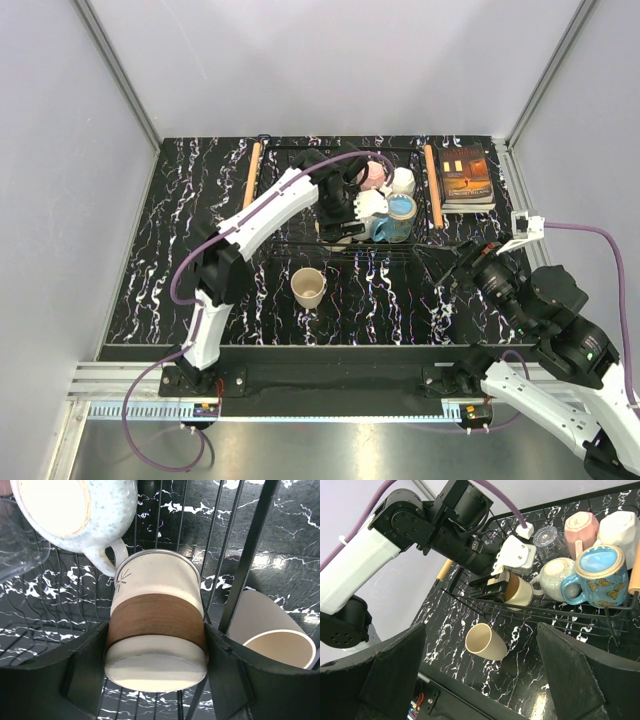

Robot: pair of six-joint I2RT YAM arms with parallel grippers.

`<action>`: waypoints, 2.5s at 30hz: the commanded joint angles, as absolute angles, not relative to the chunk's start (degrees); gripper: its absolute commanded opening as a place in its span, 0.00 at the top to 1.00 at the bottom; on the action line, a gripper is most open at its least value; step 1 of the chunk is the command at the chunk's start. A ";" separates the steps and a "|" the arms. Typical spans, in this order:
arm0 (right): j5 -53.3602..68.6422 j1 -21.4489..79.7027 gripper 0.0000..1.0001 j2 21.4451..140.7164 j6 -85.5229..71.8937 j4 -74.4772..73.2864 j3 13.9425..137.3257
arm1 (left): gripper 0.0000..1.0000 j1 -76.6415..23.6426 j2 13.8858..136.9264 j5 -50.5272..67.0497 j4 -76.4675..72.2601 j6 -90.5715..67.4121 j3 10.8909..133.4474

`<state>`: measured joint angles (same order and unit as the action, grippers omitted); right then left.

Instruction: Load the cups into the dish rack

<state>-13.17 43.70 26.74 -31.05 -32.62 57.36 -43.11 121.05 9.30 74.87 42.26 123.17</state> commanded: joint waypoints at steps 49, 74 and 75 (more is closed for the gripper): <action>-8.72 43.51 0.00 41.74 -23.65 -37.71 59.50 | 0.01 -37.46 108.74 19.68 66.11 25.07 130.89; 2.99 65.74 0.26 91.48 -9.15 -31.91 80.77 | 0.02 -18.28 70.76 20.22 43.33 2.37 76.11; 2.99 65.83 0.27 92.28 -8.88 -31.82 81.12 | 0.02 -17.76 70.14 20.21 43.33 2.55 76.11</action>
